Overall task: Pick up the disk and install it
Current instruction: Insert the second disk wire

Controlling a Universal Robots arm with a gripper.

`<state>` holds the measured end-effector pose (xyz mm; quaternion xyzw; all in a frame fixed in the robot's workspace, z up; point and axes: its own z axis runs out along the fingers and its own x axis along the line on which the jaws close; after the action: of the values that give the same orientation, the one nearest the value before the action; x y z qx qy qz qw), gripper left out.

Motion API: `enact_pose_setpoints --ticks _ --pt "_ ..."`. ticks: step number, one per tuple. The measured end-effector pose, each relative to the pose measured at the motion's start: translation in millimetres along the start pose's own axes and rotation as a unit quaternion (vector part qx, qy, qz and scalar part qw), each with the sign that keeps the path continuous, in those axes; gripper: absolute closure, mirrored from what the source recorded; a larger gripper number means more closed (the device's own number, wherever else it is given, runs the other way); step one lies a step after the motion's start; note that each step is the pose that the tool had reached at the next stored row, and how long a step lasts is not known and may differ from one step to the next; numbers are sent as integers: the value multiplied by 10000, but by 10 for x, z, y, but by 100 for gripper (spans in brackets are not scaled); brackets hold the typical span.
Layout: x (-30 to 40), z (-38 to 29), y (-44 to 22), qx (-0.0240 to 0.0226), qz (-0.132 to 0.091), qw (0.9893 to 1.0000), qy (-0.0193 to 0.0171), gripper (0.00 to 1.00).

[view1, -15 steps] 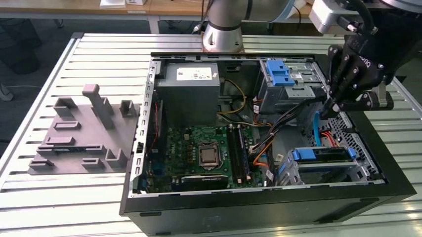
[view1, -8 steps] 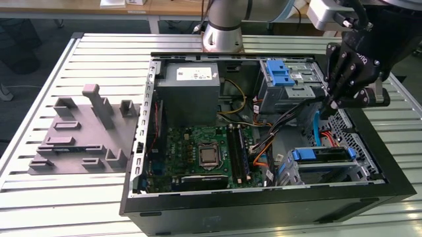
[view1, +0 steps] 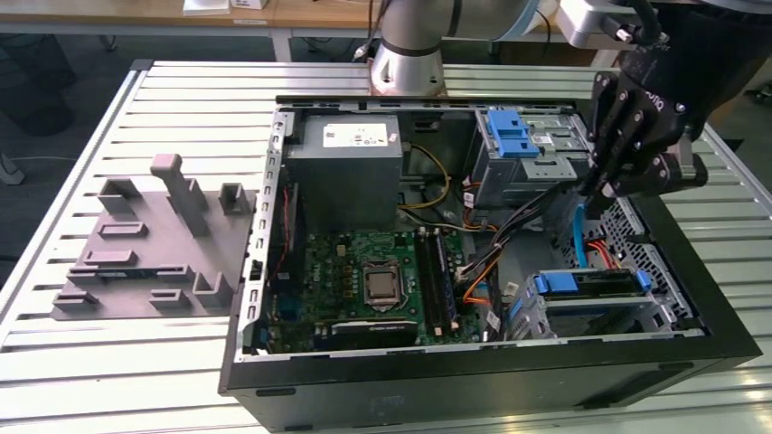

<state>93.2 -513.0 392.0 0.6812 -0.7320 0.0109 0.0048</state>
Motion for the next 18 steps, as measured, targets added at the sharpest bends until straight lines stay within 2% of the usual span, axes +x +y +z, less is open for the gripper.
enact_pose_setpoints --ticks 5,12,13,17,18 --pt "-26 36 2 7 33 10000 91 76" --pt "-63 85 5 10 51 9999 141 76" --pt "-64 91 5 12 52 9998 165 76" --pt "-64 113 5 34 53 9994 333 76" --pt "-64 122 4 38 52 9993 363 76"
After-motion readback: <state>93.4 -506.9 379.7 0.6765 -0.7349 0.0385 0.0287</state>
